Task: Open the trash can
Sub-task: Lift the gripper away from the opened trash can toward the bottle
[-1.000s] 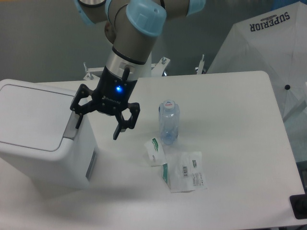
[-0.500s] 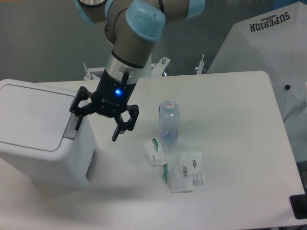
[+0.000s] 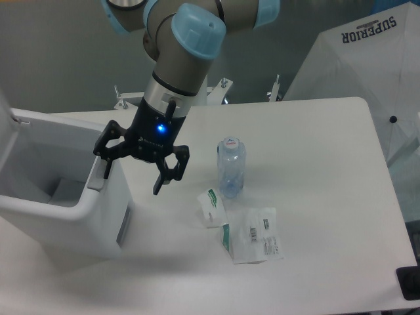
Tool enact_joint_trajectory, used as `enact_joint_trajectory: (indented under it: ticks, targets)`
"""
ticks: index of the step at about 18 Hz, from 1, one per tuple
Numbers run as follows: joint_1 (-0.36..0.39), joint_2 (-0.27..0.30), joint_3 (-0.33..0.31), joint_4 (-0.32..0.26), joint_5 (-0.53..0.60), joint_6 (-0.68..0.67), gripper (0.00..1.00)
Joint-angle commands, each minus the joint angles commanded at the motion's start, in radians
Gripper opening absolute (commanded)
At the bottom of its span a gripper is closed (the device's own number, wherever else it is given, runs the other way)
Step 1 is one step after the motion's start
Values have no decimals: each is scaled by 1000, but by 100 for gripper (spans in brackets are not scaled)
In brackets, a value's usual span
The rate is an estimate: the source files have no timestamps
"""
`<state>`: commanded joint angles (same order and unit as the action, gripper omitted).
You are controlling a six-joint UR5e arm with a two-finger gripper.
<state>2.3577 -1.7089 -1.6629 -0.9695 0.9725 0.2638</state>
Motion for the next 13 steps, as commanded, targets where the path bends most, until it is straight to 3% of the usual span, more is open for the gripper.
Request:
enact_joint_trajectory:
  ticks: [6, 9, 13]
  targets:
    - [9, 3, 54, 0, 2, 18, 100]
    - [55, 2, 80, 2, 5, 70, 100]
    - [132, 5, 69, 3, 8, 187, 100]
